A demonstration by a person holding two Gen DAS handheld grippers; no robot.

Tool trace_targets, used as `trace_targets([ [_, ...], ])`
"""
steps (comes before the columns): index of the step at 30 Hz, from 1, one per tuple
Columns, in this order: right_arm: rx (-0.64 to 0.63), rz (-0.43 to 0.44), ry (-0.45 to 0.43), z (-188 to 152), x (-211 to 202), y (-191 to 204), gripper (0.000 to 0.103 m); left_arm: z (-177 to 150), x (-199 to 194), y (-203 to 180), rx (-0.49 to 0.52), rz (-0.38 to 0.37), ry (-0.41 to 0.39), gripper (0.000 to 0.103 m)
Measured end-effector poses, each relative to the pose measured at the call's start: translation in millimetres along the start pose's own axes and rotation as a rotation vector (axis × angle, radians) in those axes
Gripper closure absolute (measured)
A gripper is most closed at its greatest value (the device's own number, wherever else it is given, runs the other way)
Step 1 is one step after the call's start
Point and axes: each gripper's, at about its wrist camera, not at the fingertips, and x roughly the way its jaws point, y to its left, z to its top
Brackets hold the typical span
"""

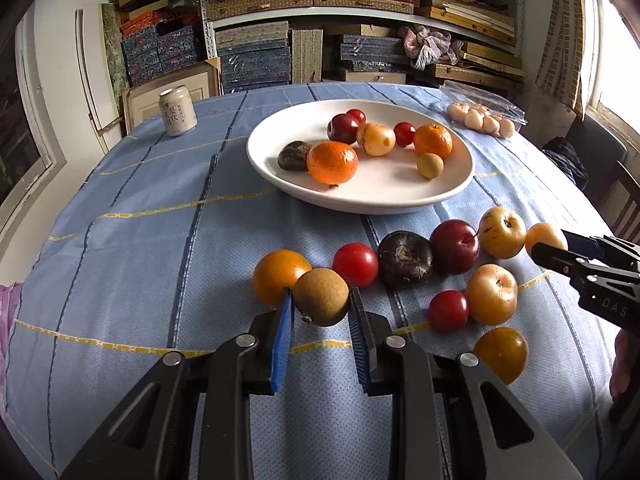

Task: Organize fruits
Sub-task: 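Lift the brown fruit and pale pear and carry them over the plate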

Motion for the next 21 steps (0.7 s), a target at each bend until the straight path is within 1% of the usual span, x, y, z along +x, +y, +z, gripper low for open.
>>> trace_targets([
  [15,-0.067,0.032,-0.088,31.3,-53.5,24.5,0.056,16.9,-31.9,0.8,0.001,-0.003,-0.065,0.076],
  [21,-0.086,0.039,-0.106,45.8,-61.5,31.7,0.056,36.1,-36.6,4.7,0.006,-0.003,-0.085,0.076],
])
